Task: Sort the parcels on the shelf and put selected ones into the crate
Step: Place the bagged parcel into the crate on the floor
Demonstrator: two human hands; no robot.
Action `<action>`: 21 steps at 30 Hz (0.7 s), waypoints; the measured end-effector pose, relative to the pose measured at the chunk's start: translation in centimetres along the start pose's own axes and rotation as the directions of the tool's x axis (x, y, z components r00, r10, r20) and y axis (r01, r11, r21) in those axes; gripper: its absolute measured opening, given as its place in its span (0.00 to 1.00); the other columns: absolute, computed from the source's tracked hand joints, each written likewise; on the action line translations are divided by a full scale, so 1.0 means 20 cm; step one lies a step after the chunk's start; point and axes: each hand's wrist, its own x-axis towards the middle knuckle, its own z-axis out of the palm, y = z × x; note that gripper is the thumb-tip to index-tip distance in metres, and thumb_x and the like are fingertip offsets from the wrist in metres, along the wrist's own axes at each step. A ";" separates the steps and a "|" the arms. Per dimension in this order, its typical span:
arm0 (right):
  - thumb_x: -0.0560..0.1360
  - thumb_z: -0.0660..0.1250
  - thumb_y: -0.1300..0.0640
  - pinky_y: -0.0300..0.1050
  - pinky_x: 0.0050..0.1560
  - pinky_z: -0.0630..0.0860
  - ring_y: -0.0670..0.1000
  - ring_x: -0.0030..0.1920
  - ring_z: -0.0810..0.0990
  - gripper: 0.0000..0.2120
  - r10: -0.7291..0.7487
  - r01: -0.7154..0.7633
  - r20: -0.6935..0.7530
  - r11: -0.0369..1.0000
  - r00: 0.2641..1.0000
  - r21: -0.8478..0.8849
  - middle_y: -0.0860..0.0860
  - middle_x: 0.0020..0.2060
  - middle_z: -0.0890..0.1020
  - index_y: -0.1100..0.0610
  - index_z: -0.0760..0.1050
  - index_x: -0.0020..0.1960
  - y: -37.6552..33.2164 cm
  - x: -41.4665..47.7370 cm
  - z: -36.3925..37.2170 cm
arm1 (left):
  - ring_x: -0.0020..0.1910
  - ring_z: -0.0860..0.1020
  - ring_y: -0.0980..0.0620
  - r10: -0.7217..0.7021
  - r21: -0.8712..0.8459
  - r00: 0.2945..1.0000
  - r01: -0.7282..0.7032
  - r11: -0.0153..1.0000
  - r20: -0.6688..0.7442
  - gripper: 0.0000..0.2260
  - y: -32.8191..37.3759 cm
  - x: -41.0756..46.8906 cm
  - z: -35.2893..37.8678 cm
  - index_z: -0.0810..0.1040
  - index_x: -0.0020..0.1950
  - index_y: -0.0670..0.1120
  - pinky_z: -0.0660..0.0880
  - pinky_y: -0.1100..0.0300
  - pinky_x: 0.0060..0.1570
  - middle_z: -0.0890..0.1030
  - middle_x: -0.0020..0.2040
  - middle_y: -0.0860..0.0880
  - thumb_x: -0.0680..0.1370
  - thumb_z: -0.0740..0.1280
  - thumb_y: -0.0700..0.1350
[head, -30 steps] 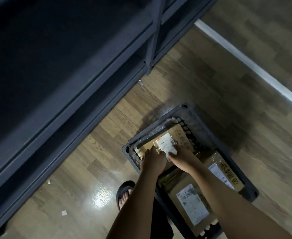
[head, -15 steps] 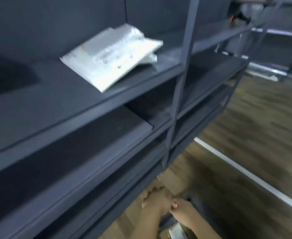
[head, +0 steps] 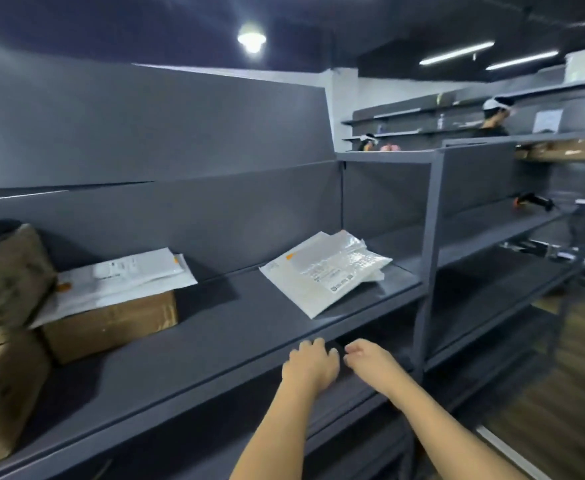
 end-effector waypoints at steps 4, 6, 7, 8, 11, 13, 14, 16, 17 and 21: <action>0.76 0.61 0.57 0.45 0.57 0.74 0.51 0.53 0.78 0.13 -0.058 0.057 0.008 0.997 0.998 0.051 0.52 0.53 0.80 0.58 0.75 0.58 -0.13 0.06 0.03 | 0.70 0.65 0.39 -0.007 -0.001 0.999 0.007 1.000 -0.031 0.22 -0.06 0.05 -0.09 0.64 0.73 0.45 0.64 0.47 0.68 0.65 0.72 0.41 0.82 0.50 0.53; 0.76 0.62 0.57 0.47 0.59 0.74 0.51 0.54 0.78 0.13 -0.073 0.072 0.000 0.996 0.997 0.052 0.52 0.53 0.80 0.58 0.75 0.58 -0.18 0.12 0.04 | 0.69 0.65 0.39 0.000 0.001 0.999 0.000 1.000 -0.034 0.22 -0.08 0.10 -0.13 0.63 0.73 0.45 0.64 0.47 0.67 0.65 0.72 0.42 0.82 0.50 0.52; 0.76 0.62 0.57 0.47 0.59 0.74 0.51 0.55 0.78 0.13 -0.080 0.080 -0.002 0.996 0.997 0.042 0.52 0.54 0.80 0.58 0.75 0.58 -0.20 0.16 0.05 | 0.69 0.66 0.39 0.005 -0.002 0.999 -0.006 1.000 -0.039 0.22 -0.09 0.13 -0.16 0.64 0.73 0.45 0.65 0.47 0.67 0.65 0.72 0.42 0.82 0.50 0.52; 0.76 0.61 0.56 0.46 0.59 0.74 0.51 0.55 0.78 0.13 -0.090 0.090 -0.005 0.996 0.996 0.029 0.53 0.55 0.81 0.58 0.75 0.58 -0.23 0.19 0.05 | 0.69 0.66 0.39 0.011 -0.004 0.999 -0.011 1.000 -0.049 0.21 -0.10 0.16 -0.18 0.64 0.73 0.45 0.65 0.47 0.67 0.66 0.72 0.42 0.82 0.50 0.52; 0.76 0.62 0.55 0.41 0.58 0.71 0.51 0.60 0.75 0.17 -0.109 0.110 -0.020 0.994 0.994 0.011 0.52 0.61 0.78 0.57 0.73 0.64 -0.33 0.31 0.07 | 0.68 0.67 0.39 0.023 0.014 0.997 -0.022 1.000 -0.072 0.21 -0.14 0.26 -0.27 0.64 0.73 0.45 0.66 0.47 0.65 0.66 0.72 0.42 0.82 0.50 0.51; 0.77 0.61 0.55 0.41 0.59 0.70 0.51 0.61 0.74 0.18 -0.116 0.116 -0.024 0.993 0.993 0.003 0.52 0.63 0.75 0.56 0.70 0.66 -0.40 0.40 0.09 | 0.68 0.66 0.40 0.027 0.041 0.997 -0.024 0.999 -0.078 0.21 -0.18 0.34 -0.34 0.63 0.74 0.46 0.66 0.47 0.64 0.65 0.72 0.42 0.82 0.50 0.51; 0.77 0.61 0.55 0.41 0.59 0.70 0.50 0.61 0.73 0.19 -0.122 0.122 -0.031 0.993 0.992 -0.005 0.52 0.64 0.75 0.56 0.70 0.67 -0.43 0.44 0.10 | 0.68 0.66 0.40 0.028 0.057 0.996 -0.023 0.998 -0.083 0.22 -0.20 0.38 -0.39 0.62 0.74 0.46 0.66 0.47 0.64 0.65 0.72 0.43 0.82 0.50 0.51; 0.77 0.61 0.54 0.41 0.61 0.69 0.51 0.64 0.72 0.20 -0.136 0.133 -0.064 0.990 0.989 -0.044 0.51 0.66 0.73 0.55 0.69 0.68 -0.49 0.53 0.12 | 0.68 0.65 0.40 0.034 0.073 0.995 -0.027 0.997 -0.098 0.21 -0.25 0.47 -0.46 0.63 0.73 0.45 0.66 0.47 0.64 0.65 0.72 0.43 0.81 0.50 0.50; 0.77 0.61 0.53 0.41 0.59 0.69 0.51 0.65 0.72 0.21 -0.147 0.142 -0.085 0.988 0.986 -0.067 0.51 0.67 0.73 0.55 0.69 0.69 -0.52 0.57 0.13 | 0.68 0.65 0.40 0.037 0.072 0.994 -0.030 0.997 -0.101 0.21 -0.27 0.52 -0.49 0.63 0.73 0.45 0.66 0.48 0.64 0.65 0.72 0.43 0.81 0.49 0.50; 0.77 0.62 0.52 0.42 0.58 0.68 0.52 0.66 0.71 0.23 -0.157 0.140 -0.139 0.982 0.978 -0.125 0.52 0.68 0.72 0.56 0.67 0.70 -0.57 0.72 0.18 | 0.69 0.64 0.40 0.038 0.066 0.996 -0.033 0.997 -0.077 0.21 -0.38 0.66 -0.54 0.63 0.73 0.46 0.66 0.48 0.64 0.65 0.72 0.44 0.81 0.49 0.51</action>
